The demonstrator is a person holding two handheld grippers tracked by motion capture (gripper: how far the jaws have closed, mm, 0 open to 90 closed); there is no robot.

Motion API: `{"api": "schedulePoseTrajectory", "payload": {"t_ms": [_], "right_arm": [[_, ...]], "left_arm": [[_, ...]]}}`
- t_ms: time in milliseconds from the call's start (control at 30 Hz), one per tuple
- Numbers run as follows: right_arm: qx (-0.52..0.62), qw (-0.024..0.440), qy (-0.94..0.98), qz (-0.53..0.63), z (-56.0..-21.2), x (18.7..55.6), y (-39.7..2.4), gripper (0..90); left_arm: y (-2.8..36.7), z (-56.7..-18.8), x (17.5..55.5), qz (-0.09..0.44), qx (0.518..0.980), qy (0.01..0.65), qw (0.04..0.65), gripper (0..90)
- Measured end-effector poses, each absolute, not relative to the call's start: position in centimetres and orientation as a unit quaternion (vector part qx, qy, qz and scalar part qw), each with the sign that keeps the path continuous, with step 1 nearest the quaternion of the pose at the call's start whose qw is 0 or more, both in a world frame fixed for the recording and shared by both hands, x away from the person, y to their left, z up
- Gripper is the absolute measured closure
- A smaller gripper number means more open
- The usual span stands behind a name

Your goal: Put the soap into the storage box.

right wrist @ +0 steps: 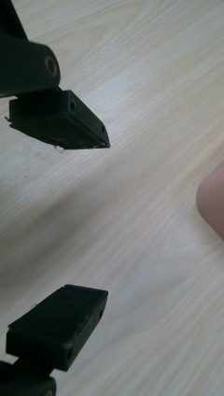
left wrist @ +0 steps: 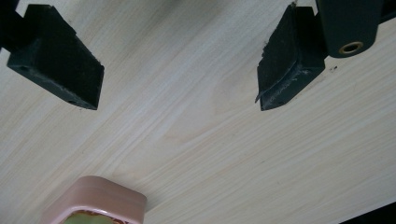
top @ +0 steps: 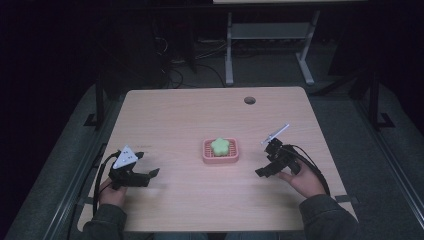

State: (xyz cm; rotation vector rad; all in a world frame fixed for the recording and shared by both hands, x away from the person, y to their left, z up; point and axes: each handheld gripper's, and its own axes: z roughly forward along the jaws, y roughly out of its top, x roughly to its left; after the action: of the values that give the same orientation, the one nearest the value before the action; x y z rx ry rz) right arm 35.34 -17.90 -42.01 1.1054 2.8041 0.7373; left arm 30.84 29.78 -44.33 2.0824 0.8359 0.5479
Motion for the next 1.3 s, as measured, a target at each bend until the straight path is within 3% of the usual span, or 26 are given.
{"api": "schedulePoseTrajectory", "payload": {"t_ms": [1300], "right_arm": [[0.407, 0.033, 0.872, 0.269, -44.2, 29.5, -23.6, 22.5]], "left_arm": [[29.7, -44.5, 30.9, 0.217, 0.835, 0.323, 0.390, 14.4]]}}
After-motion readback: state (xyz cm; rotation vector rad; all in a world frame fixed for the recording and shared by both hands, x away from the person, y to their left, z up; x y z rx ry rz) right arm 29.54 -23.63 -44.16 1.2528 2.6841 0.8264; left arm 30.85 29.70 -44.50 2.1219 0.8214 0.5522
